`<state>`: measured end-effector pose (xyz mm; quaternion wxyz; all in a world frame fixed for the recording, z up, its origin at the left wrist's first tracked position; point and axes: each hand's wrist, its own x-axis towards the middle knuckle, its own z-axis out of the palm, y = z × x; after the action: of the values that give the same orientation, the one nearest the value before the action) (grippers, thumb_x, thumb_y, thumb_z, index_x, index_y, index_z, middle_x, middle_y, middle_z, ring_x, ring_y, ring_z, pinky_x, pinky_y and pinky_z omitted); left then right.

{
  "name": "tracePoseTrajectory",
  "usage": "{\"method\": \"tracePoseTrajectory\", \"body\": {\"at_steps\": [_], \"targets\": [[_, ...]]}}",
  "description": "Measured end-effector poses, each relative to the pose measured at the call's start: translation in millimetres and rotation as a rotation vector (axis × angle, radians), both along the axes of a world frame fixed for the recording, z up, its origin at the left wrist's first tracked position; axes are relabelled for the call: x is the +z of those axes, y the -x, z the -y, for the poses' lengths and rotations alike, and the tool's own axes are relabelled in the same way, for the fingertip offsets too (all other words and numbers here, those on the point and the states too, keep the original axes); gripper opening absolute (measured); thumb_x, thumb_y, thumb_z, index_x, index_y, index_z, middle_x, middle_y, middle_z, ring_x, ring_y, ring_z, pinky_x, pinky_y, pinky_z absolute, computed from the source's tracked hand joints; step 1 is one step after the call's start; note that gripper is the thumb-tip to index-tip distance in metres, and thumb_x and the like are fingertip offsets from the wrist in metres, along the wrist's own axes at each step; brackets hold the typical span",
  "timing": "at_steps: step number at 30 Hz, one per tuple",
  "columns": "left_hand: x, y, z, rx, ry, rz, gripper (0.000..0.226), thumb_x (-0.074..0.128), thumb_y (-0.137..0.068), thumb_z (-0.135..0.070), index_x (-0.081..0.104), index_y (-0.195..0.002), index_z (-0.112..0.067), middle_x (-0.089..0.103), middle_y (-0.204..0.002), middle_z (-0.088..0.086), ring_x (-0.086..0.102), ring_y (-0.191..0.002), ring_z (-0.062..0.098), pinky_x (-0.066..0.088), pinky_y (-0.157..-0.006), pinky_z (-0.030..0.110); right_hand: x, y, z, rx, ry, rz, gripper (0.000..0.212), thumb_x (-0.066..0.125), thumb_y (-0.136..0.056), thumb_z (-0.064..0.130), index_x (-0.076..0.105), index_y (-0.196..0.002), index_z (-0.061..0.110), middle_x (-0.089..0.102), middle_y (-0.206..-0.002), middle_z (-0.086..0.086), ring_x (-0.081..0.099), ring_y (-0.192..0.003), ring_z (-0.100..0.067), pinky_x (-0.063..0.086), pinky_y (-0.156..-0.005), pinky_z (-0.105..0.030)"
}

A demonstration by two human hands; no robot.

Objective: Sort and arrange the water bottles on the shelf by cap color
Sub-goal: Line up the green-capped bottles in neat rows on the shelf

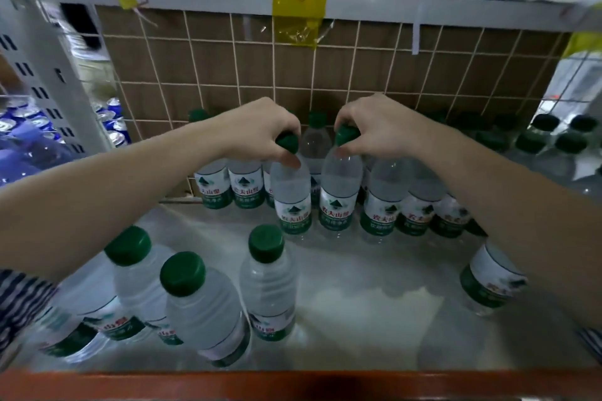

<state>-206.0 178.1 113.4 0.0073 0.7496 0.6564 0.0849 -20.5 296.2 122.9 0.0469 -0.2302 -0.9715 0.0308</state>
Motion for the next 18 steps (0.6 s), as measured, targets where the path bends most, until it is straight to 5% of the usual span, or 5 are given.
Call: {"method": "tracePoseTrajectory", "body": {"at_steps": [5,8,12,18], "targets": [[-0.9,-4.9,-23.8,0.01,0.023,0.02,0.032,0.075,-0.079,-0.047,0.067,-0.097,-0.021,0.069,-0.068,-0.004,0.063,-0.056,0.003,0.048,-0.054,0.015,1.7,-4.1,-12.5,-0.013,0.012,0.011,0.03,0.075,-0.084,0.028,0.066,-0.109,0.014,0.06,-0.095,0.003,0.051,-0.068,-0.001,0.037,-0.055,-0.016],[-4.4,-6.1,-27.7,0.028,-0.001,0.017,0.036,0.076,-0.077,-0.048,0.069,-0.098,-0.019,0.069,-0.074,-0.003,0.064,-0.061,0.006,0.052,-0.059,0.026,-4.7,-5.9,-13.7,-0.022,0.013,0.011,0.031,0.076,-0.083,0.024,0.065,-0.111,0.016,0.059,-0.097,0.003,0.054,-0.073,-0.007,0.042,-0.062,-0.02],[-3.6,-1.7,-25.3,0.054,0.05,0.038,0.039,0.078,-0.074,-0.049,0.069,-0.1,-0.021,0.071,-0.079,-0.002,0.066,-0.068,0.009,0.048,-0.06,0.017,-15.3,-6.9,-12.7,-0.029,0.031,-0.003,0.038,0.077,-0.082,0.024,0.064,-0.116,0.015,0.062,-0.104,-0.001,0.056,-0.086,-0.015,0.045,-0.074,-0.026],[-4.1,-16.2,-22.1,0.0,0.001,0.013,0.037,0.08,-0.075,-0.04,0.071,-0.1,-0.014,0.066,-0.083,-0.004,0.06,-0.074,0.009,0.047,-0.067,0.022,-15.6,-11.9,-10.9,-0.052,0.067,-0.041,0.041,0.078,-0.081,0.025,0.063,-0.119,0.016,0.066,-0.111,-0.004,0.06,-0.095,-0.018,0.049,-0.082,-0.03]]}}
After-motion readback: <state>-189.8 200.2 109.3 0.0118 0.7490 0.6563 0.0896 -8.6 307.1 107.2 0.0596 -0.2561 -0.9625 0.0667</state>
